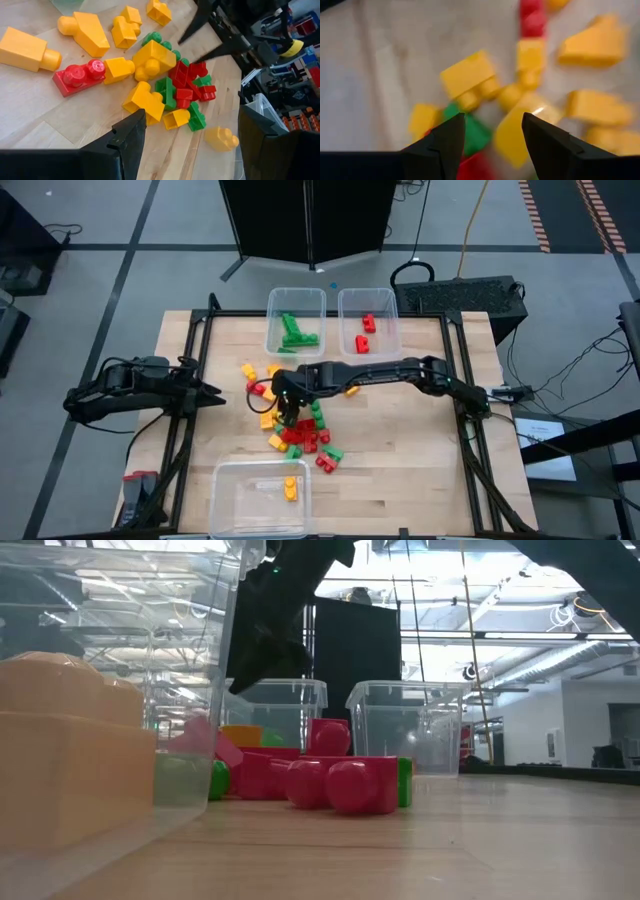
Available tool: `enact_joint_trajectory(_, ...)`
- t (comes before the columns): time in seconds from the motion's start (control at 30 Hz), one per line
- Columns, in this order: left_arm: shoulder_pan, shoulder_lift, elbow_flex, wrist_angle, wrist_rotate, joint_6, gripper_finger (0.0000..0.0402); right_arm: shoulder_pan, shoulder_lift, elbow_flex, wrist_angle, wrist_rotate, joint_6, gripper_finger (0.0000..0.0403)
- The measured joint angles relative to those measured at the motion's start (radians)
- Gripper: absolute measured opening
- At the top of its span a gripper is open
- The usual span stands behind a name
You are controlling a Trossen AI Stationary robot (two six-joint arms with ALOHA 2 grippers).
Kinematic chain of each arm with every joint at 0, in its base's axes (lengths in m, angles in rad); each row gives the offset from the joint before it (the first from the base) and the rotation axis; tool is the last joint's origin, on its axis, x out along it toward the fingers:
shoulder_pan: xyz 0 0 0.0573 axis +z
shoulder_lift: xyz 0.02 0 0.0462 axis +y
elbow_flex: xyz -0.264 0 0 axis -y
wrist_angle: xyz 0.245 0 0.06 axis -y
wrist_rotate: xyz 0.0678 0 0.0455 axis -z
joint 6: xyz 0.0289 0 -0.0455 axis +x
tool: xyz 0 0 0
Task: Sort blocks
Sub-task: Put the yellow game piece into the bottom transparent bin
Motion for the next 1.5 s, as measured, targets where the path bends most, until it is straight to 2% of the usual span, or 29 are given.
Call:
enact_joint_trajectory(0.07,0.000,0.000,0.000,0.000,0.000,0.001,0.0210,-0.001,0.000,0.000,-0.012,-0.046,0.024,0.0198)
enact_joint_trajectory(0.2,0.000,0.000,0.000,0.000,-0.004,0.007,0.0210,0.005,0.000,0.000,-0.023,-0.041,0.012,0.0220)
enact_joint_trajectory(0.4,0.000,0.000,0.000,-0.002,-0.024,0.009,0.0210,0.002,0.000,0.000,-0.024,-0.045,0.013,0.0296)
enact_joint_trajectory(0.57,0.000,0.000,0.000,-0.003,-0.025,0.008,0.0210,-0.014,0.000,0.000,-0.024,0.031,0.044,0.0337)
enact_joint_trajectory(0.77,0.000,0.000,0.000,-0.003,-0.025,0.008,0.0210,-0.021,0.000,0.000,-0.024,0.066,0.069,0.0340)
enact_joint_trajectory(0.9,0.000,0.000,0.000,-0.003,-0.026,0.025,0.0210,-0.019,0.000,-0.024,-0.009,0.130,0.120,0.0340)
enact_joint_trajectory(1.5,0.000,0.000,0.000,-0.003,-0.026,0.027,0.0210,-0.006,0.000,-0.194,0.189,0.126,0.192,0.0340)
